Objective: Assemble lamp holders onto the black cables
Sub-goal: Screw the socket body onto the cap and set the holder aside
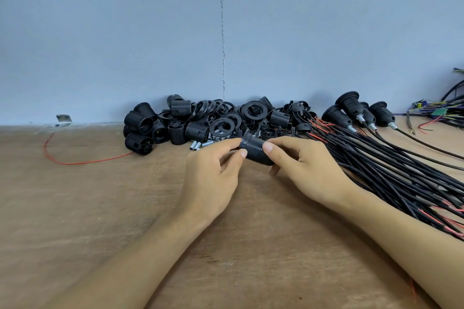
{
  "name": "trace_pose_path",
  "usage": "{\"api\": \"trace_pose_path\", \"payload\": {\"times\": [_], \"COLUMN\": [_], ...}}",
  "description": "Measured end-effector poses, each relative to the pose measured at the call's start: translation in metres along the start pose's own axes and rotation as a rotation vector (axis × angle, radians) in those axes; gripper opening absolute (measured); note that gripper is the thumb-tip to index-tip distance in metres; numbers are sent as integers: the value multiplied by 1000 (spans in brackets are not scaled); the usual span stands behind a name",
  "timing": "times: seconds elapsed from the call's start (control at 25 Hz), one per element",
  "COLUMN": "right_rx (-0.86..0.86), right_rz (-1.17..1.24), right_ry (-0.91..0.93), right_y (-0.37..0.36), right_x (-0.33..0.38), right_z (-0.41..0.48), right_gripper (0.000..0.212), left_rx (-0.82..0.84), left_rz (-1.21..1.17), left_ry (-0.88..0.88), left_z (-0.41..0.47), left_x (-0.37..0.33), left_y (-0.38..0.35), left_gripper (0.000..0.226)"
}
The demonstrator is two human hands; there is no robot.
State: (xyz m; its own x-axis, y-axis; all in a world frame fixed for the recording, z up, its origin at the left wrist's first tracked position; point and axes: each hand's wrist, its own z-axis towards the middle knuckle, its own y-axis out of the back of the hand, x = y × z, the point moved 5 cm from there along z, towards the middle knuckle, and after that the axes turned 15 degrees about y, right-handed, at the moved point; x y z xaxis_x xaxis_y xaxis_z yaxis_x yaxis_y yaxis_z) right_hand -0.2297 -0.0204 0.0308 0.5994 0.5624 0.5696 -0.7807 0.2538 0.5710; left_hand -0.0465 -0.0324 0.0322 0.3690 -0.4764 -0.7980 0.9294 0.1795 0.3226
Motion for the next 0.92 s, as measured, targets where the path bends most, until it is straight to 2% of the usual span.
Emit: {"api": "trace_pose_path", "payload": {"times": [0.16, 0.24, 0.4, 0.44, 0.52, 0.56, 0.68, 0.8, 0.92], "right_rx": [15, 7, -25, -21, -4, 3, 5, -24, -26], "right_rz": [-4, 2, 18, 20, 21, 26, 37, 31, 48], "right_ry": [-12, -6, 13, 16, 28, 37, 47, 39, 53], "right_y": [1, 1, 3, 3, 2, 1, 1, 5, 5], "right_x": [0, 1, 2, 2, 3, 3, 2, -2, -3], "right_z": [1, 1, 0, 0, 0, -1, 0, 1, 1], "right_gripper": [27, 25, 23, 22, 22, 21, 21, 21, 22], "left_rx": [100, 116, 193, 206, 191, 181, 216, 287, 263], "left_rz": [-102, -115, -167, -198, -221, -219, -300, -277, -264], "left_ry": [77, 113, 233, 246, 264, 281, 354, 383, 380], "left_z": [1, 2, 6, 5, 7, 8, 9, 5, 3], "left_x": [4, 7, 15, 13, 16, 17, 18, 20, 21], "left_y": [-3, -4, -7, -7, -6, -5, -5, -12, -15], "left_gripper": [50, 40, 5, 12, 41, 43, 11, 36, 53]}}
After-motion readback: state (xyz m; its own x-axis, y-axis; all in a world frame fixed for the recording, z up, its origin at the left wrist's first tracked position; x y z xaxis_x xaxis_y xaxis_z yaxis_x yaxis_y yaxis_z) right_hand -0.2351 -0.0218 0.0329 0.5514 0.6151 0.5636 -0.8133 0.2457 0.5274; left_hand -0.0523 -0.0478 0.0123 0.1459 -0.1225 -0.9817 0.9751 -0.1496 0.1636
